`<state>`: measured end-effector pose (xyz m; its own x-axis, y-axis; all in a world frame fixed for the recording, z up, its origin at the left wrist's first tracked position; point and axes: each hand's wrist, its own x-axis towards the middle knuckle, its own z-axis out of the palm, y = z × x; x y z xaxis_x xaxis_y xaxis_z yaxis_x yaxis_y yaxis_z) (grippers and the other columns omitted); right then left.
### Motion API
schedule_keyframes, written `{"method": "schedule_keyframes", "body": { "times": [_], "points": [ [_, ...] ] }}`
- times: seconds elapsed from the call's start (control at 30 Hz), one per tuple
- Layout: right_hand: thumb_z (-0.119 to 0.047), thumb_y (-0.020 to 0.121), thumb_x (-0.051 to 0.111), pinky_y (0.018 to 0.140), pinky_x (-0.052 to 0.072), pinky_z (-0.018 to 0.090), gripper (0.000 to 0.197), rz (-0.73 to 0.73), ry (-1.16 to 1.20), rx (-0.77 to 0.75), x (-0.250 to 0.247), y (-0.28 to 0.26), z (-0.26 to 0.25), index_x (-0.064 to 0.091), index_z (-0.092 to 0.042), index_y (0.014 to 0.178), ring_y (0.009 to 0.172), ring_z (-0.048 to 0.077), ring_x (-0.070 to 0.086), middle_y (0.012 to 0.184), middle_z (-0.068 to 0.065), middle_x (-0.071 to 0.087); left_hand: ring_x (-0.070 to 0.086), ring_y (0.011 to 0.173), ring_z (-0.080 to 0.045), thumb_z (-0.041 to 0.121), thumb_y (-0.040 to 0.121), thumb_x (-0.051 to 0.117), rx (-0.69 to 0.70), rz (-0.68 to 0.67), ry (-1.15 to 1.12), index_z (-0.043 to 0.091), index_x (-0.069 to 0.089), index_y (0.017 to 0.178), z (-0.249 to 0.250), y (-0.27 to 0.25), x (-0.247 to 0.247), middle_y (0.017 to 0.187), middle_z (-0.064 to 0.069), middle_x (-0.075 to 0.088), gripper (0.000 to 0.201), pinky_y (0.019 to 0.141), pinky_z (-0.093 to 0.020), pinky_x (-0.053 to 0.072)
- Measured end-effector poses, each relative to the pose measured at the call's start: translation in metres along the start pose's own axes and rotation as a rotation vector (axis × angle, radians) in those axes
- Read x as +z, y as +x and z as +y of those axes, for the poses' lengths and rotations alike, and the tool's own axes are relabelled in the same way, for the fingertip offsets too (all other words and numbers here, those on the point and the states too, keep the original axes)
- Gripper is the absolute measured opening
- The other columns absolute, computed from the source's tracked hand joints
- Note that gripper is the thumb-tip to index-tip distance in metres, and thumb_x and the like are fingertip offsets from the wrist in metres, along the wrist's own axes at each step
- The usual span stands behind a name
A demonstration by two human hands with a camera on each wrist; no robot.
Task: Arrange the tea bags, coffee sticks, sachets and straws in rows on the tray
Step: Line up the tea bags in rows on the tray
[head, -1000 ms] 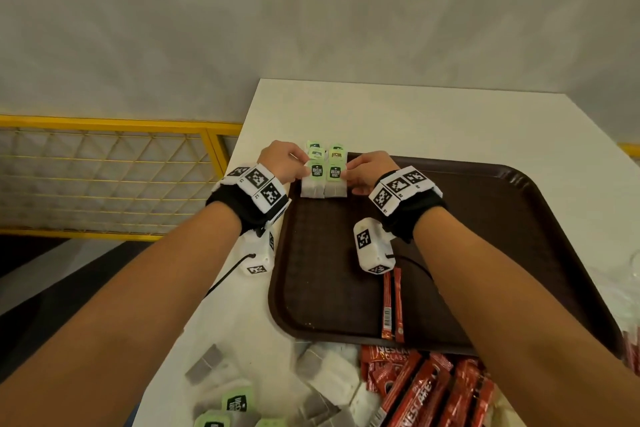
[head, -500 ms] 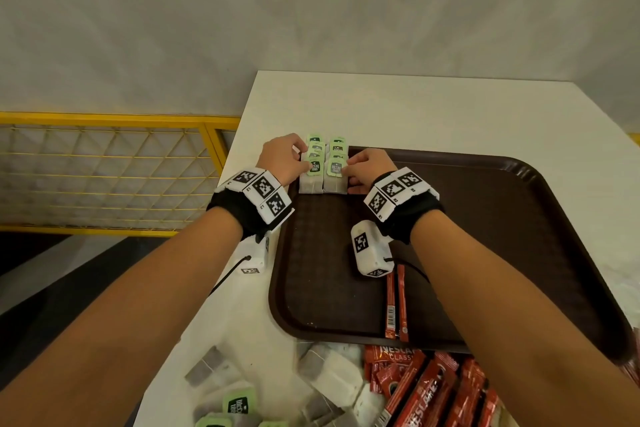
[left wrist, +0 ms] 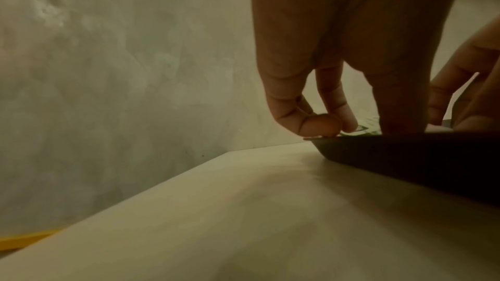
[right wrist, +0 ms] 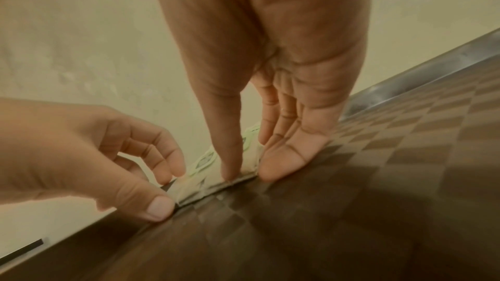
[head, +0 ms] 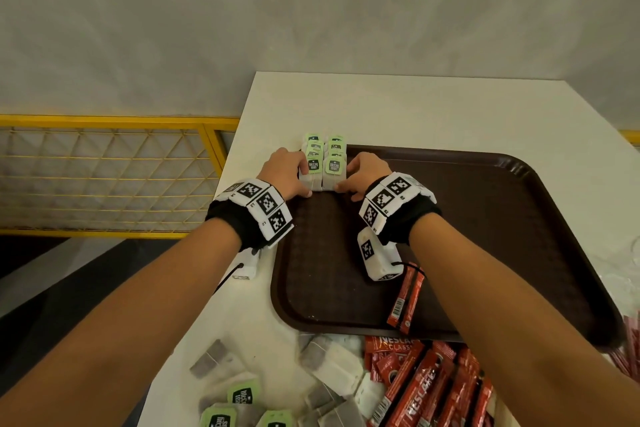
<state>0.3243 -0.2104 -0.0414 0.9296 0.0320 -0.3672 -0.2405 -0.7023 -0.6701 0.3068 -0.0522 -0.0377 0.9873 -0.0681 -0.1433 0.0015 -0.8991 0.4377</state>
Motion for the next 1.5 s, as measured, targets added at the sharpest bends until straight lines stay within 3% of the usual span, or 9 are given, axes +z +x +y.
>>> {"method": "schedule_keyframes", "body": {
  "times": [0.27,0.43,0.6,0.7,0.83,1.07,1.17,1.27,1.5],
  "points": [
    [-0.012,0.072,0.079,0.088,0.054,0.038,0.036,-0.016,-0.028,-0.008,0.000,0.001,0.000,0.062,-0.006,0.103,0.100,0.023,0.064,0.109,0.010,0.066,0.052,0.103,-0.028,0.020,0.073,0.079,0.004,0.029,0.013,0.008,0.060,0.104,-0.001,0.003,0.002,0.114,-0.014,0.052,0.038,0.079,-0.028,0.037],
    [-0.012,0.073,0.078,0.089,0.053,0.038,0.025,-0.030,-0.049,-0.011,-0.001,-0.001,-0.002,0.059,-0.011,0.088,0.100,0.023,0.064,0.110,0.010,0.066,0.053,0.103,-0.027,0.021,0.073,0.078,0.010,0.039,0.010,0.008,0.061,0.103,-0.003,0.004,0.003,0.112,-0.013,0.054,0.038,0.079,-0.028,0.037],
    [-0.017,0.076,0.076,0.092,0.051,0.039,0.048,0.040,-0.034,-0.022,-0.011,-0.012,-0.003,0.053,-0.007,0.117,0.106,0.025,0.060,0.116,0.011,0.058,0.055,0.096,-0.023,0.026,0.077,0.074,0.069,0.072,-0.059,0.010,0.062,0.102,-0.005,-0.005,-0.002,0.105,-0.011,0.058,0.033,0.077,-0.026,0.038],
    [-0.024,0.079,0.074,0.087,0.051,0.034,0.049,0.110,0.010,-0.117,-0.018,-0.031,-0.003,0.050,-0.010,0.119,0.099,0.018,0.056,0.102,0.003,0.056,0.053,0.083,-0.012,0.029,0.079,0.073,0.133,0.061,-0.160,0.014,0.063,0.102,0.000,-0.029,-0.012,0.098,-0.004,0.061,0.029,0.073,-0.020,0.039],
    [-0.027,0.081,0.070,0.068,0.050,0.027,0.031,-0.033,0.027,-0.263,-0.011,-0.075,-0.006,0.056,-0.018,0.107,0.085,0.013,0.057,0.089,-0.004,0.058,0.052,0.065,0.003,0.029,0.078,0.073,0.229,-0.108,-0.247,0.022,0.064,0.090,0.007,-0.083,-0.024,0.084,0.008,0.061,0.017,0.058,-0.002,0.036],
    [-0.022,0.089,0.061,0.065,0.042,0.016,0.010,-0.305,-0.181,-0.420,0.019,-0.151,0.000,0.061,-0.025,0.098,0.080,0.006,0.053,0.087,-0.007,0.055,0.053,0.060,0.012,0.026,0.075,0.076,0.258,-0.462,-0.166,0.021,0.067,0.087,-0.007,-0.161,-0.011,0.083,0.005,0.065,0.016,0.059,-0.005,0.038],
    [-0.022,0.090,0.059,0.063,0.037,0.012,0.014,-0.353,-0.343,-0.417,0.020,-0.182,0.009,0.063,-0.021,0.104,0.072,-0.002,0.047,0.081,-0.015,0.051,0.053,0.063,0.008,0.021,0.076,0.077,0.315,-0.527,-0.145,0.017,0.067,0.091,-0.009,-0.189,-0.001,0.088,0.001,0.066,0.018,0.061,-0.006,0.040],
    [-0.025,0.086,0.065,0.064,0.038,0.014,0.010,-0.373,-0.390,-0.375,0.022,-0.207,0.020,0.063,-0.025,0.096,0.071,-0.001,0.049,0.076,-0.017,0.052,0.051,0.069,0.001,0.022,0.078,0.074,0.444,-0.455,-0.022,0.016,0.066,0.103,-0.005,-0.205,0.007,0.095,0.002,0.057,0.026,0.065,-0.011,0.037],
    [-0.028,0.073,0.077,0.074,0.047,0.026,0.023,-0.339,-0.462,-0.239,0.036,-0.237,0.037,0.061,-0.022,0.089,0.082,0.013,0.057,0.082,-0.008,0.057,0.045,0.106,-0.019,0.025,0.080,0.071,0.540,-0.336,0.205,0.016,0.060,0.120,0.001,-0.213,0.028,0.119,-0.003,0.047,0.042,0.085,-0.021,0.033]
  ]
}}
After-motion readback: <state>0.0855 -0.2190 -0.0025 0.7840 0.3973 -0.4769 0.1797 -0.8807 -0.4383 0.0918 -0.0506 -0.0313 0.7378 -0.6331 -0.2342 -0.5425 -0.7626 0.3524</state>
